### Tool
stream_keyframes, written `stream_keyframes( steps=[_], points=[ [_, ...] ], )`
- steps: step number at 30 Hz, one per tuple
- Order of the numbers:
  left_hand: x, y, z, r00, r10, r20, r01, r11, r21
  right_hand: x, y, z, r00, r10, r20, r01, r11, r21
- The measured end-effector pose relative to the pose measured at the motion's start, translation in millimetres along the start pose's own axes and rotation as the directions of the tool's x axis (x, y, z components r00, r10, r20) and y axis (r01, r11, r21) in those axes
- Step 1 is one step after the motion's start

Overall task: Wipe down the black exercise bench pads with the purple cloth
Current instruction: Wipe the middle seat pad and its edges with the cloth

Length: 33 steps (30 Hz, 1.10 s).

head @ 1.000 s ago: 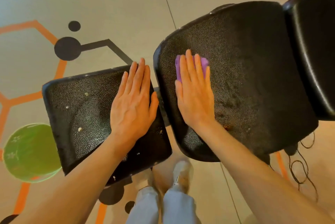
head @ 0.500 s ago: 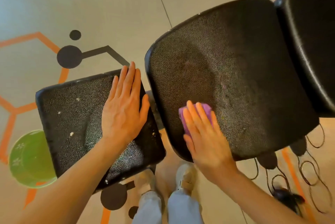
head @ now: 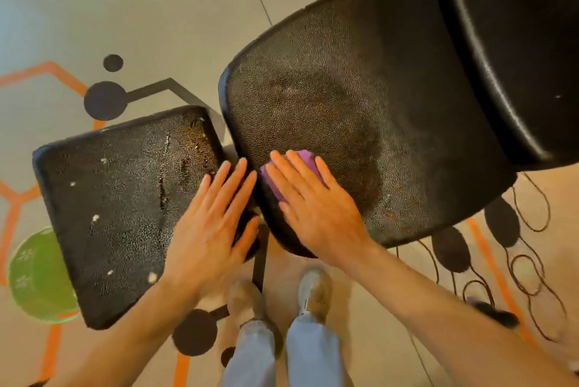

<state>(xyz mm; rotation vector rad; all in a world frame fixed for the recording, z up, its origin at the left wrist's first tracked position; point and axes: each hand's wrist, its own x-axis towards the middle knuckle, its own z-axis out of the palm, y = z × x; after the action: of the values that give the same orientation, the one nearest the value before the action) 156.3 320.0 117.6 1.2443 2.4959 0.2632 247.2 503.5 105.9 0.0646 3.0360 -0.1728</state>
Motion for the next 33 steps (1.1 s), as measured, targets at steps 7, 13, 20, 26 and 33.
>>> stream_keyframes(
  steps=[7, 13, 20, 26, 33],
  points=[
    [0, 3, 0, 1.000, 0.001, 0.028, -0.003, 0.997, 0.076, 6, 15, -5, 0.778, 0.616, -0.126, -0.610, 0.788, 0.083],
    [1, 4, -5, 0.998, -0.016, 0.056, 0.012, 0.997, 0.076, -24, 23, -2, 0.988, 0.157, -0.005, -0.157, 0.987, -0.023],
    [2, 6, -5, 0.998, -0.024, 0.059, 0.018, 0.994, 0.109, -30, -22, 1, 0.845, 0.527, -0.094, -0.523, 0.850, 0.070],
    [2, 6, -5, 0.999, -0.022, 0.048, 0.017, 0.994, 0.105, -58, 69, -17, 0.914, 0.405, -0.021, -0.405, 0.909, -0.099],
    [2, 10, -4, 0.999, -0.031, 0.028, 0.028, 0.995, 0.095, -50, -45, -3, 0.891, 0.454, 0.007, -0.452, 0.885, 0.110]
  ],
)
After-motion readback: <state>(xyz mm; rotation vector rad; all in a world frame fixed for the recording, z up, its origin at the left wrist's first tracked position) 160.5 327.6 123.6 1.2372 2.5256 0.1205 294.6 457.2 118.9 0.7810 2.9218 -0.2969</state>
